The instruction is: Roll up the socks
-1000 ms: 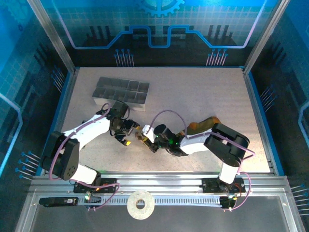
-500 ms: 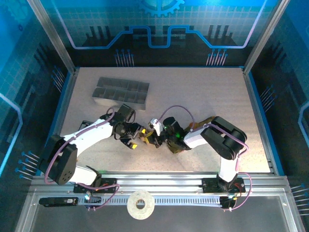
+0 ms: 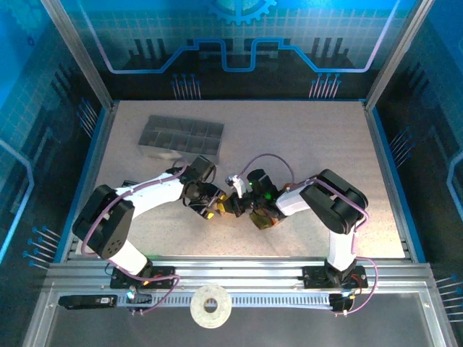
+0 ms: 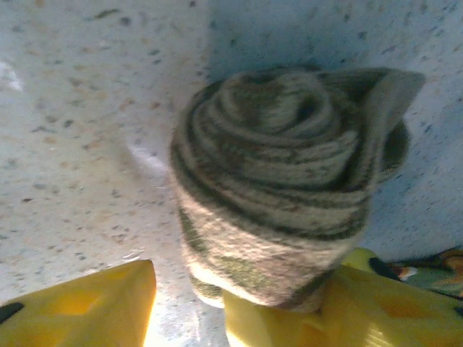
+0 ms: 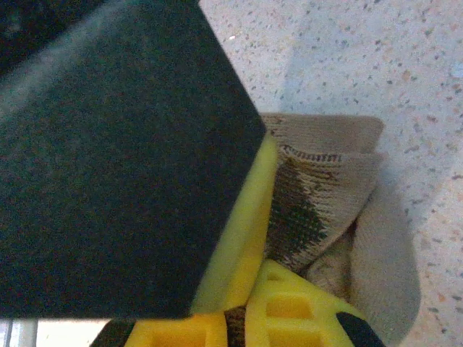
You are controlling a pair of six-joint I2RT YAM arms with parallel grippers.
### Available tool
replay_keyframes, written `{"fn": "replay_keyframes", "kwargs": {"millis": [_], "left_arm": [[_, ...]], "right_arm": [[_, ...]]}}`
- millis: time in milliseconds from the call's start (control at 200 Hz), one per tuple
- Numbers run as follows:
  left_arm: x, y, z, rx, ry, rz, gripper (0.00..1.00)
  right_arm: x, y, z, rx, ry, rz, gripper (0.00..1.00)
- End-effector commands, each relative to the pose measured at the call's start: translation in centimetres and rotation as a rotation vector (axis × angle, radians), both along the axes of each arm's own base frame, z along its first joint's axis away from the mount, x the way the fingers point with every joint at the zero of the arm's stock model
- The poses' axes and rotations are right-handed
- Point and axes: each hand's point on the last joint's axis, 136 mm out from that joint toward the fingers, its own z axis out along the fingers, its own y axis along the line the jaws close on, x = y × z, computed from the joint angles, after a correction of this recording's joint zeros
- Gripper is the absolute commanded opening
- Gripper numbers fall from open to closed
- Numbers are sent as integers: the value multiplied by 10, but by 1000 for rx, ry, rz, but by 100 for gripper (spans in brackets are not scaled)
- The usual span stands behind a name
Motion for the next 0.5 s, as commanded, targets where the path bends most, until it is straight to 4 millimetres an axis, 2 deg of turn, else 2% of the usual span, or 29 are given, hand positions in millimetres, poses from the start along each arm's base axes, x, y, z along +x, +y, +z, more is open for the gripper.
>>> {"fn": "replay_keyframes", "kwargs": {"millis": [0,135,250,360,495], "left_arm": [[-6,15,-20,124,32,-38,51],[-19,30,-35,226,117,-104,34],[-32,37,-47,259,176,-138,25],[-39,40,-53,271,213,-152,23],[-37,39,-53,276,215,-160,22]], "right_arm": [[-62,-72,-102,-383,363,-52,0],[-57,-70,-93,-369,307,-35,0],[-50,-62,-75,-328,228,-8,8],[-42,-53,-52,-292,136,29,22],[-29,-49,-17,-243,6,28,41]]}}
